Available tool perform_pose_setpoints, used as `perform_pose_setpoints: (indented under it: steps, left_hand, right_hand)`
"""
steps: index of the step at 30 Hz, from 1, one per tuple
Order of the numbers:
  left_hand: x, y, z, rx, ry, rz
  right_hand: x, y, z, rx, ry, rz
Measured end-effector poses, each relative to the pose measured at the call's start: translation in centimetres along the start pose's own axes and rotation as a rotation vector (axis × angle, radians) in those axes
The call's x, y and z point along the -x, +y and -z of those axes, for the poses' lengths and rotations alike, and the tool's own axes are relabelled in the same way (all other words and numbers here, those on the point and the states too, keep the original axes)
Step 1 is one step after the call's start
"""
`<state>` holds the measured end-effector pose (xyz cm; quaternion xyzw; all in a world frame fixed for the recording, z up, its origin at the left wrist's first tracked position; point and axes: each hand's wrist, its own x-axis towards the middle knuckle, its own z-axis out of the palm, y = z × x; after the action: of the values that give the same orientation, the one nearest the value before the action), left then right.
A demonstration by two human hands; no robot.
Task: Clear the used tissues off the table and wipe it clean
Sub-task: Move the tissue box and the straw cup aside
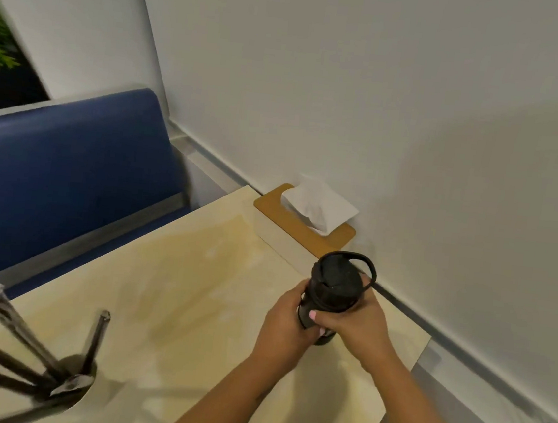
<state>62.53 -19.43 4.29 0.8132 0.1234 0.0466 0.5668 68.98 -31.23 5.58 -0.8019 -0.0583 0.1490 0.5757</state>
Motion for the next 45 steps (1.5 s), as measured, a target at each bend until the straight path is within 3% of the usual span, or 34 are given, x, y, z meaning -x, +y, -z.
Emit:
perform_pose_setpoints:
  steps: [19,34,45]
  left_hand:
    - [-12.8,1.3,-4.6,-0.217,-0.216,0.102]
    - [-11.2,0.8,-4.4,-0.163,-0.145,0.135]
    - [-4.3,-1.6,-1.3,-0.123,0.009,0.140]
  right_hand:
    - [-12.6,2.7,4.6,0.024,0.134,-0.089]
    - [-12.1,2.7,4.4,-0.052,0.131,-0.096]
    - [-6.8,3.9,3.1,0.041,0.219,-0.168]
